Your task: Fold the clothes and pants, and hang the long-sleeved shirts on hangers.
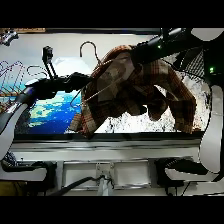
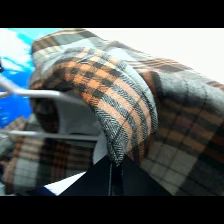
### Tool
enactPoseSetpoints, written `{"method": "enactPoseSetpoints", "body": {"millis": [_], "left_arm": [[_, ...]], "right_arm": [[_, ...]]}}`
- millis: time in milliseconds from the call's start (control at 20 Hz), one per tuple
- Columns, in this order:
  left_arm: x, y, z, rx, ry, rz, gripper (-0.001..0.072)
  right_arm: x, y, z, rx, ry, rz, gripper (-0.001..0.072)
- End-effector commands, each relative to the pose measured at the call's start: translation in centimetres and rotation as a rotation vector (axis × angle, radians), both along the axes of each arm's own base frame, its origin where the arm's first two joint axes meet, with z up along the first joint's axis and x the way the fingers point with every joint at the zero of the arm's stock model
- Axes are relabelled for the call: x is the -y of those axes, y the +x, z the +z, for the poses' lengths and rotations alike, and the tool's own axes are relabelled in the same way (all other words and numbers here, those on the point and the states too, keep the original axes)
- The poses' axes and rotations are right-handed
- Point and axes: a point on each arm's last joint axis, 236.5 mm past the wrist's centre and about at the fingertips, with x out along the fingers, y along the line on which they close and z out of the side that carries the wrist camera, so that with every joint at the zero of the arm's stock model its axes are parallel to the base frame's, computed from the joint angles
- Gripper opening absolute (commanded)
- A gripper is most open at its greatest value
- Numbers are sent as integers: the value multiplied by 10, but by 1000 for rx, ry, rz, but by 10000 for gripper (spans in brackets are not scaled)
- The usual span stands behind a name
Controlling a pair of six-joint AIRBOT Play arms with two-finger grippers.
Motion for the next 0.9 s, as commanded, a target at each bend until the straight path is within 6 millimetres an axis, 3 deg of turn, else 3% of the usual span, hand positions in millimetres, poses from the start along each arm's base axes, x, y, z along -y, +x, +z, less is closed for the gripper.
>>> {"method": "enactPoseSetpoints", "body": {"millis": [0,150,350,550,700,850], "left_arm": [[-6,-9,4,-4,-89,-63,21],[-1,-11,5,0,-89,-78,22],[19,-7,2,-2,-52,-62,21],[40,-8,-1,-19,-49,-112,22],[48,-2,-3,-55,-64,-144,22],[36,3,14,-71,-196,-156,22]], "right_arm": [[11,11,-3,22,-34,-50,49],[1,7,0,2,13,-39,49],[-29,-19,6,-52,93,56,49],[-47,-43,9,-63,81,126,49],[-51,-60,13,-71,68,162,49],[-44,-70,14,-82,46,168,49]]}}
